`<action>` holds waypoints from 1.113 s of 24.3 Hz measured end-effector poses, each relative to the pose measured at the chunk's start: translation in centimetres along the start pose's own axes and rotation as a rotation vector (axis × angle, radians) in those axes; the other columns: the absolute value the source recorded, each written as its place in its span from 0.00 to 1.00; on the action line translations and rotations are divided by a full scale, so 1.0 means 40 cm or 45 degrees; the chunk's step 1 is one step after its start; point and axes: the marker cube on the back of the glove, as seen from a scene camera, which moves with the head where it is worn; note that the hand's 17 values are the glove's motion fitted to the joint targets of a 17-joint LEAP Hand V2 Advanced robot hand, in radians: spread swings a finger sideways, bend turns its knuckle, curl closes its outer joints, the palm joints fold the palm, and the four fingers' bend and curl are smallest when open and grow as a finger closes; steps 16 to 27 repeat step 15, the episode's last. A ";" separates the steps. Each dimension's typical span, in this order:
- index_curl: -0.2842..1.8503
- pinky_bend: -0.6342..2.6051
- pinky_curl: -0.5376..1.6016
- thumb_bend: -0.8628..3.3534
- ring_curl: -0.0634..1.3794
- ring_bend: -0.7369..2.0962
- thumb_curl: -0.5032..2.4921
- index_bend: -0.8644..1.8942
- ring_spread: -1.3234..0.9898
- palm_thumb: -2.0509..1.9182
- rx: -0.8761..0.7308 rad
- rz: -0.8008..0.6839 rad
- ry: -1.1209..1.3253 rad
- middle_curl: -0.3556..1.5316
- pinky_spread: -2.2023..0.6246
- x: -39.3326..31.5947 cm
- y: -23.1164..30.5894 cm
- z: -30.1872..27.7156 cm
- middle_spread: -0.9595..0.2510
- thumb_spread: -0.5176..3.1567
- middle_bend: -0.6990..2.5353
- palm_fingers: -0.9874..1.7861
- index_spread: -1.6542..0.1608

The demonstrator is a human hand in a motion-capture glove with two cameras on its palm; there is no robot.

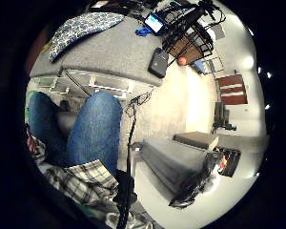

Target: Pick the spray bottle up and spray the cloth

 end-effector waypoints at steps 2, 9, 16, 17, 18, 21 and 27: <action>0.28 0.33 0.39 0.20 0.25 0.33 0.30 0.38 0.63 0.60 -0.006 -0.012 -0.002 0.34 0.84 -0.008 -0.001 0.005 0.69 0.43 0.27 0.35 0.68; 0.28 0.33 0.39 0.20 0.25 0.33 0.30 0.38 0.63 0.61 -0.020 -0.047 -0.004 0.33 0.84 -0.023 -0.022 0.007 0.70 0.43 0.27 0.35 0.68; 0.28 0.33 0.39 0.20 0.25 0.33 0.30 0.38 0.63 0.61 -0.041 -0.053 -0.008 0.33 0.84 -0.028 -0.030 0.012 0.70 0.43 0.27 0.35 0.68; 0.28 0.33 0.39 0.20 0.25 0.33 0.30 0.38 0.63 0.61 -0.041 -0.053 -0.008 0.33 0.84 -0.028 -0.030 0.012 0.70 0.43 0.27 0.35 0.68; 0.28 0.33 0.39 0.20 0.25 0.33 0.30 0.38 0.63 0.61 -0.041 -0.053 -0.008 0.33 0.84 -0.028 -0.030 0.012 0.70 0.43 0.27 0.35 0.68; 0.28 0.33 0.39 0.20 0.25 0.33 0.30 0.38 0.63 0.61 -0.041 -0.053 -0.008 0.33 0.84 -0.028 -0.030 0.012 0.70 0.43 0.27 0.35 0.68; 0.28 0.33 0.39 0.20 0.25 0.33 0.30 0.38 0.63 0.61 -0.041 -0.053 -0.008 0.33 0.84 -0.028 -0.030 0.012 0.70 0.43 0.27 0.35 0.68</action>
